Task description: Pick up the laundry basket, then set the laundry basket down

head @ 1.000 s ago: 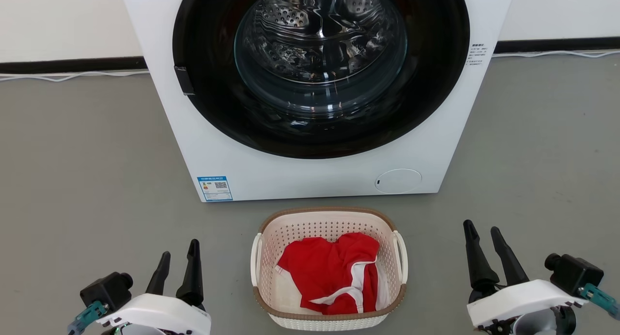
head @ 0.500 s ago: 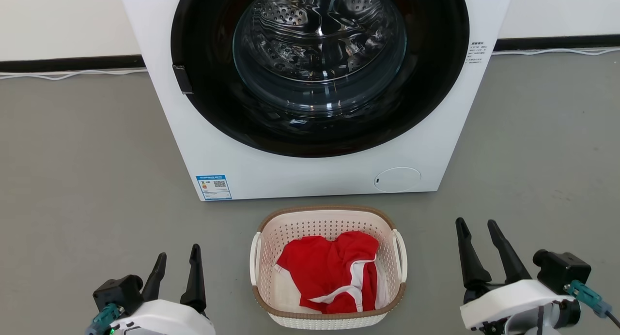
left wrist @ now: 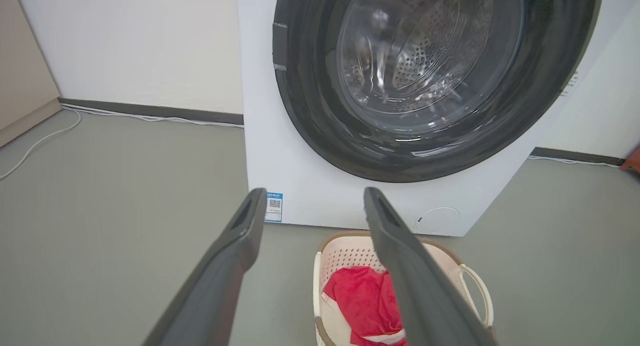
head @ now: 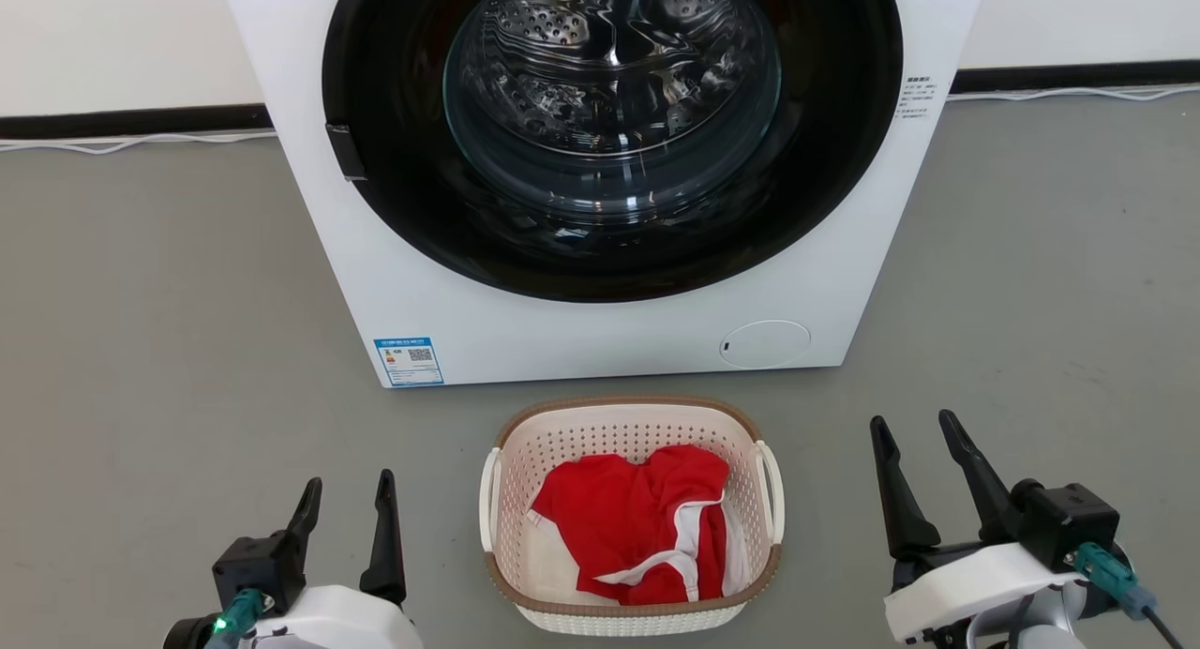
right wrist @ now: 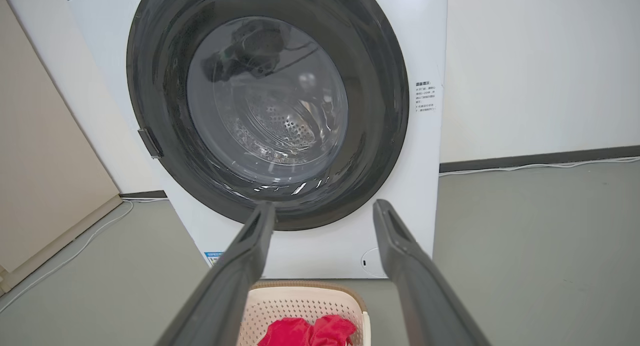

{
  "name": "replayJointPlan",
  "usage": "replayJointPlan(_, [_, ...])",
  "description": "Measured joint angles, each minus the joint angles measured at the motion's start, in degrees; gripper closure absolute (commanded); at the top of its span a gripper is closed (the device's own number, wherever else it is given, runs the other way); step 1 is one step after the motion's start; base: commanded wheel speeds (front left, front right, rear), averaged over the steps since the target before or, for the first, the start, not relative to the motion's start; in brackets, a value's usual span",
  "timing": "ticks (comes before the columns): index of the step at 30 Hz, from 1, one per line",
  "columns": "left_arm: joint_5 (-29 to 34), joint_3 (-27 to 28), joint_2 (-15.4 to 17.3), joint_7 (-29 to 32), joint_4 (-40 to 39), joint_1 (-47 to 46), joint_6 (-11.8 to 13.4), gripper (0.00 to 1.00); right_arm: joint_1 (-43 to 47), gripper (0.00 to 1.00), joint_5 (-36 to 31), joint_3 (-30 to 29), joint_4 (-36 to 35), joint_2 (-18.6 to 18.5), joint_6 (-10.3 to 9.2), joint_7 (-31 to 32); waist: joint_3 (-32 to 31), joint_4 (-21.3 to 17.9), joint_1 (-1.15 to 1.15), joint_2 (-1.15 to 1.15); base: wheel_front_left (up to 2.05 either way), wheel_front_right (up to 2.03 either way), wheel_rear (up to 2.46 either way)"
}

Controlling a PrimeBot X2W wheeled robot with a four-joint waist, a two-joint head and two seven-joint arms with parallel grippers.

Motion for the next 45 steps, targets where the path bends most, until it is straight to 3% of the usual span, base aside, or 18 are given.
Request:
replayJointPlan(20, [13.6, -0.9, 0.7, -3.2, -0.6, 1.0, 1.9, 0.00, 0.0, 0.00, -13.7, 0.2, 0.0, -0.2, 0.01, -3.4, 0.1, -0.4, 0.00, 0.00, 0.00, 0.00, 0.00])
replayJointPlan(35, [13.9, -0.8, 0.7, -3.2, -0.5, 1.0, 1.8, 0.00, 0.0, 0.00, -14.2, -1.4, 0.0, 0.3, 0.02, -3.5, 0.6, -0.2, 0.00, 0.00, 0.00, 0.00, 0.00])
replayJointPlan(45, [13.8, -0.5, 0.7, -3.4, 1.8, -2.1, 0.6, 0.00, -4.4, 0.00, -14.3, -4.3, 3.4, 0.7, 0.04, -3.5, 4.8, 0.0, 0.00, 0.00, 0.00, 0.00, 0.00])
